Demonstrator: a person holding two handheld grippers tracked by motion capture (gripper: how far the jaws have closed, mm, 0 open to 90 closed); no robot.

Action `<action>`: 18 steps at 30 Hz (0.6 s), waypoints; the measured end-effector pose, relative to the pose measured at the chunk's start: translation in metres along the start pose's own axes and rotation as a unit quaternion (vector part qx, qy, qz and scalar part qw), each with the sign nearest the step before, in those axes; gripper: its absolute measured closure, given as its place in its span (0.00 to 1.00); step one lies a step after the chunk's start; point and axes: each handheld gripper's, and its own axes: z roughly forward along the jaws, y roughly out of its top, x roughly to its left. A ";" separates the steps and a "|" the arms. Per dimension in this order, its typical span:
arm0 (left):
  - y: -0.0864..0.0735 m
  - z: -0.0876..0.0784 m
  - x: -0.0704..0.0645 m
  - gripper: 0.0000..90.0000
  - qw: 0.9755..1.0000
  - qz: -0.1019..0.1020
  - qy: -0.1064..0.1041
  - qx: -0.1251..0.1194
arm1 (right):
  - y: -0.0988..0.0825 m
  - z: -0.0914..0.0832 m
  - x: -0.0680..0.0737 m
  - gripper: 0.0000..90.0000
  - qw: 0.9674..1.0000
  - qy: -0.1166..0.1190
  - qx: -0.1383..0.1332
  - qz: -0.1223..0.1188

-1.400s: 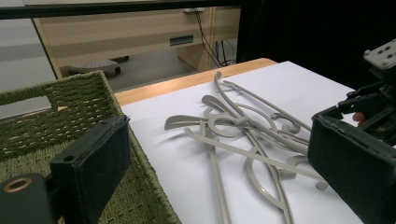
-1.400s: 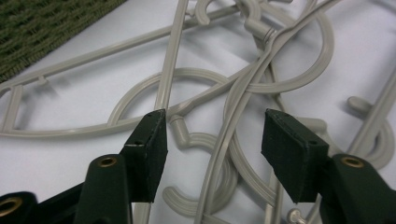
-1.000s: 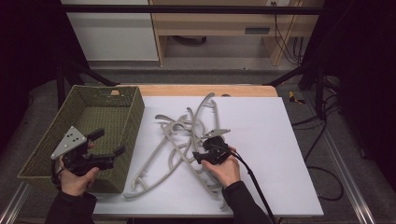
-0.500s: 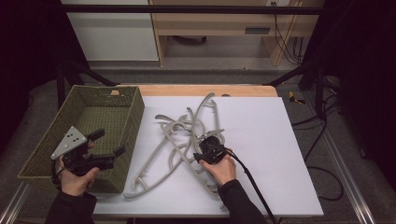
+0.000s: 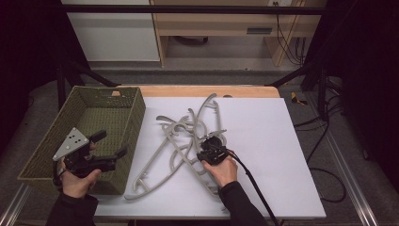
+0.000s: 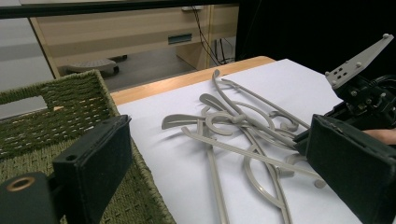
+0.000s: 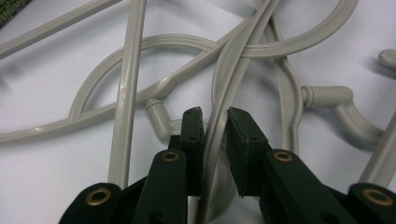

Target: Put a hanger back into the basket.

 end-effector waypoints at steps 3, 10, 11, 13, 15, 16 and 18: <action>0.000 0.000 0.000 0.07 1.000 0.000 0.000 0.000 | 0.001 -0.001 0.000 0.86 1.000 -0.002 0.005 0.004; 0.000 0.000 0.000 0.07 1.000 0.000 0.000 -0.001 | 0.007 -0.011 0.000 0.90 0.999 -0.042 0.012 0.007; 0.000 0.000 0.000 0.07 1.000 0.000 0.000 0.000 | 0.007 -0.011 0.000 0.90 0.999 -0.042 0.012 0.007; 0.000 0.000 0.000 0.07 1.000 0.000 0.000 0.000 | 0.007 -0.014 -0.002 0.91 0.999 -0.041 0.014 0.014; 0.000 0.001 -0.001 0.07 1.000 0.000 0.000 0.000 | 0.008 -0.016 0.000 0.91 0.998 -0.043 0.015 0.030; 0.000 0.001 -0.001 0.07 1.000 0.000 0.000 0.000 | 0.009 -0.017 0.000 0.91 0.998 -0.044 0.015 0.032; 0.000 0.001 -0.001 0.07 1.000 0.000 0.000 0.001 | 0.010 -0.019 0.001 0.91 0.998 -0.047 0.007 0.031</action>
